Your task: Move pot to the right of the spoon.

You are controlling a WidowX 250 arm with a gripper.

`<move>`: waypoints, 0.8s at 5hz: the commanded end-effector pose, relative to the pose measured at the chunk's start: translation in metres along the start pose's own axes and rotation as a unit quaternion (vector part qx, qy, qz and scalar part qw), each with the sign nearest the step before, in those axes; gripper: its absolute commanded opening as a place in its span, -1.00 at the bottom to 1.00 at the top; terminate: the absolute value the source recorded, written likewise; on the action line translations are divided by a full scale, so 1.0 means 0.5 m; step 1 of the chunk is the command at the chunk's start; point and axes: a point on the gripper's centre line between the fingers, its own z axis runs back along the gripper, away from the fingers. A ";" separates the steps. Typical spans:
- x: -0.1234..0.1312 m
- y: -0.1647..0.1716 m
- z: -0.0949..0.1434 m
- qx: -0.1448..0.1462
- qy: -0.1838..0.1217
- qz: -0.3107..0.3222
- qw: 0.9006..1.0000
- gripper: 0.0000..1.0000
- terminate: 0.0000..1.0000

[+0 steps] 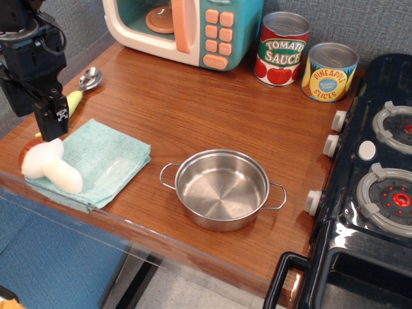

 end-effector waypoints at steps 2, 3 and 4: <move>0.026 -0.037 0.007 -0.002 -0.006 -0.034 0.999 1.00 -1.00; 0.048 -0.077 0.014 -0.001 -0.012 -0.074 0.997 1.00 -1.00; 0.090 -0.170 0.034 0.004 -0.023 -0.154 0.988 1.00 -1.00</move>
